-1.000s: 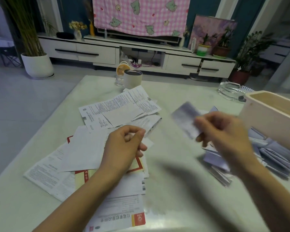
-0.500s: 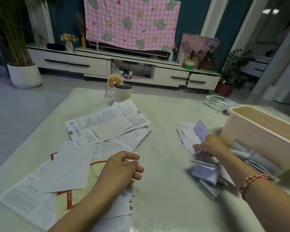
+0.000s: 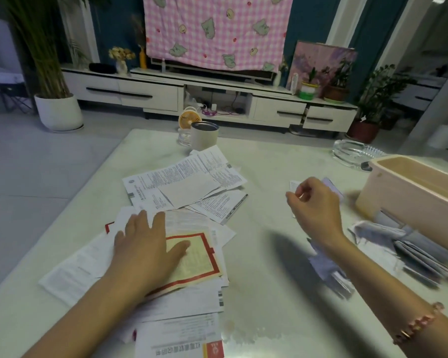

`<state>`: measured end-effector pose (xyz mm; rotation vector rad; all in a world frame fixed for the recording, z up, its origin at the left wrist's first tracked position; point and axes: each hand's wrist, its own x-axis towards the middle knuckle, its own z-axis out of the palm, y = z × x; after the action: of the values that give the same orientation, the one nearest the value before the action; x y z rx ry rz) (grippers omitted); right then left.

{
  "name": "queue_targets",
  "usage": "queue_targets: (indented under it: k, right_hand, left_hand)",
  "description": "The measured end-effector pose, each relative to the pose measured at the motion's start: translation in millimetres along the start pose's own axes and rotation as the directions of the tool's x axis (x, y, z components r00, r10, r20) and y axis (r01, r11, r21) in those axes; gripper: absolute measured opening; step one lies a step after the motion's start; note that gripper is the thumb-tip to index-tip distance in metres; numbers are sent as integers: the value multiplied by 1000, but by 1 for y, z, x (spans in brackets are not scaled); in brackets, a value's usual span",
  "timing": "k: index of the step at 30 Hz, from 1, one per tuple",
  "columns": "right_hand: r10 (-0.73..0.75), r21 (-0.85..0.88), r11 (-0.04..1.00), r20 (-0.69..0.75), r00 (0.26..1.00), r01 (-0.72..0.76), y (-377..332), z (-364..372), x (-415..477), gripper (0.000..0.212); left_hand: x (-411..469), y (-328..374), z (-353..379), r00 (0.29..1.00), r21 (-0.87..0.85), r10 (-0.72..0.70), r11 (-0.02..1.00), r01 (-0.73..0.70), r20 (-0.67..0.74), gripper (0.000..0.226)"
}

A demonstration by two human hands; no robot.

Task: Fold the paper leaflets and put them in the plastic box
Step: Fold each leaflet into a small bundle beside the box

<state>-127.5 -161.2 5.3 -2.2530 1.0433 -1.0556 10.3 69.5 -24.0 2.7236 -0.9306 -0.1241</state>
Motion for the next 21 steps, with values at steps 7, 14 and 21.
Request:
queue_targets:
  k: [7, 14, 21]
  right_hand:
    - [-135, 124, 988, 350, 927, 96, -68, 46, -60, 20]
    - [-69, 173, 985, 514, 855, -24, -64, 45, -82, 23]
    - [-34, 246, 958, 601, 799, -145, -57, 29, -77, 22]
  left_hand:
    - [-2, -28, 14, 984, 63, -82, 995, 73, 159, 102]
    - [-13, -26, 7, 990, 155, -40, 988, 19, 132, 62]
    - [-25, -6, -34, 992, 188, -7, 982, 31, -126, 12]
